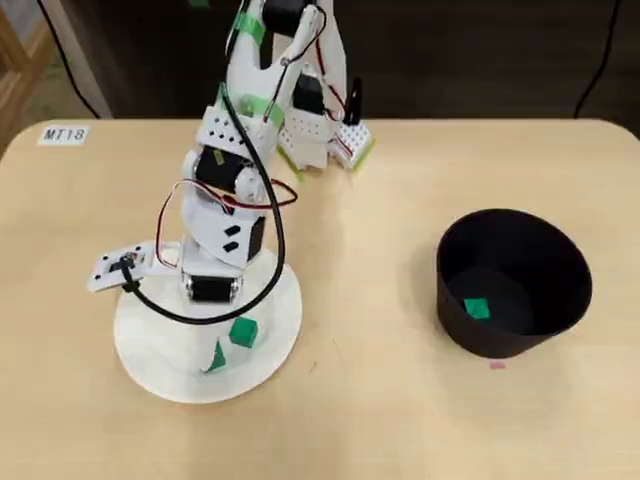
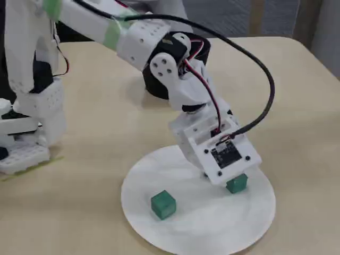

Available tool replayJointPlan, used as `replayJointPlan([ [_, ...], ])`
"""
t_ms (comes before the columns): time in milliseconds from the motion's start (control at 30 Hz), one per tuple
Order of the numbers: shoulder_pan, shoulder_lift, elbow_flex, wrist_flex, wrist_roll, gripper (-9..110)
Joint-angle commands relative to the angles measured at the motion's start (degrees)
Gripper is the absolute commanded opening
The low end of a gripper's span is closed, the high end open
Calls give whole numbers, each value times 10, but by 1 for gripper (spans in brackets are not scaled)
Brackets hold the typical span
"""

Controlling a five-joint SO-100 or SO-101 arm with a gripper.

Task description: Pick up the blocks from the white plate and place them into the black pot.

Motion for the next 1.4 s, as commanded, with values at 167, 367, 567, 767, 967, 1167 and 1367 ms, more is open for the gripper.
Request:
replayJointPlan([
  [167, -11, -44, -74, 25, -12, 22],
  [367, -14, -64, -97, 27, -2, 15],
  [567, -17, -65, -105, 33, -2, -2],
  [767, -18, -37, -105, 46, 6, -2],
  [967, -33, 88, -99, 56, 56, -2],
  [1167, -121, 206, -105, 87, 139, -2],
  [1367, -253, 280, -102, 154, 242, -2],
])
